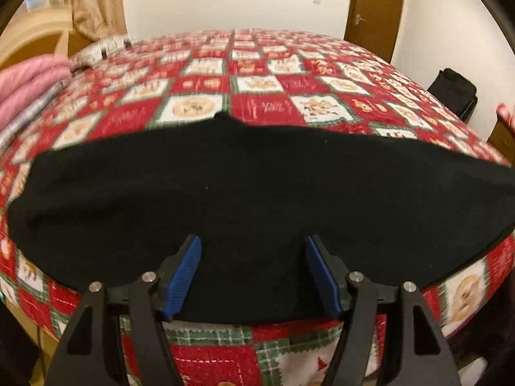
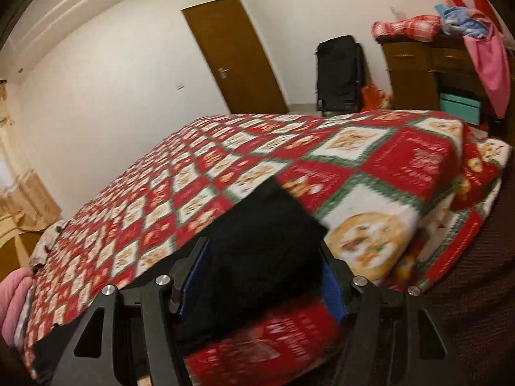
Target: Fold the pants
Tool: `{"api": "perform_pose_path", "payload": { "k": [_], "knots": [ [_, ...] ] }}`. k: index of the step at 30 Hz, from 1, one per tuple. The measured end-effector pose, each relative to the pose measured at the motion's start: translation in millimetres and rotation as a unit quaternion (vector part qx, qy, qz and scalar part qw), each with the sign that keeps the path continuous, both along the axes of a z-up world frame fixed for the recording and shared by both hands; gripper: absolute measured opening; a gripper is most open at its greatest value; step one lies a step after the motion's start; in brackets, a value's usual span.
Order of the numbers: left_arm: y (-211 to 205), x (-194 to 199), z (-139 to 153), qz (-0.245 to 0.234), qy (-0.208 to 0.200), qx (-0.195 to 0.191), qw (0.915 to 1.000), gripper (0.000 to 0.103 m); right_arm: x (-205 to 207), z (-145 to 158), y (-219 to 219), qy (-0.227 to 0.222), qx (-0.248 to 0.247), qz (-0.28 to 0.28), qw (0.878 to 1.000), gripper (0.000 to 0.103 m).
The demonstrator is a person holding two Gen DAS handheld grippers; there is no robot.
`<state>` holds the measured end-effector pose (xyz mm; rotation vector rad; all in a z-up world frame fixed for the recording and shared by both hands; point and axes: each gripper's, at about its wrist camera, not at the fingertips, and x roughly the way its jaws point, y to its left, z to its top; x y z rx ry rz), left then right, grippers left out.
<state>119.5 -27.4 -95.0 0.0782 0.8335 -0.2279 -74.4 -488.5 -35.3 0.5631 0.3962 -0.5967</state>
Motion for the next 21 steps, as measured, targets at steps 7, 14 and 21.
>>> {"api": "perform_pose_path", "payload": {
  "k": [7,14,21],
  "knots": [
    [4.0,-8.3,0.2,-0.021,-0.003,-0.005,0.9998,0.072,-14.1,-23.2,-17.0,-0.059,0.088,-0.023,0.994,0.017],
    [27.7,-3.2,13.5,-0.002,-0.009,-0.058,0.9983,0.072,17.8,27.9,40.3,-0.036,-0.005,0.061,0.997,0.011],
    [55.3,-0.4,18.2,0.035,-0.021,-0.075,0.9963,0.072,114.2,49.3,202.8,-0.02,-0.091,0.311,0.946,0.011]
  ]
}}
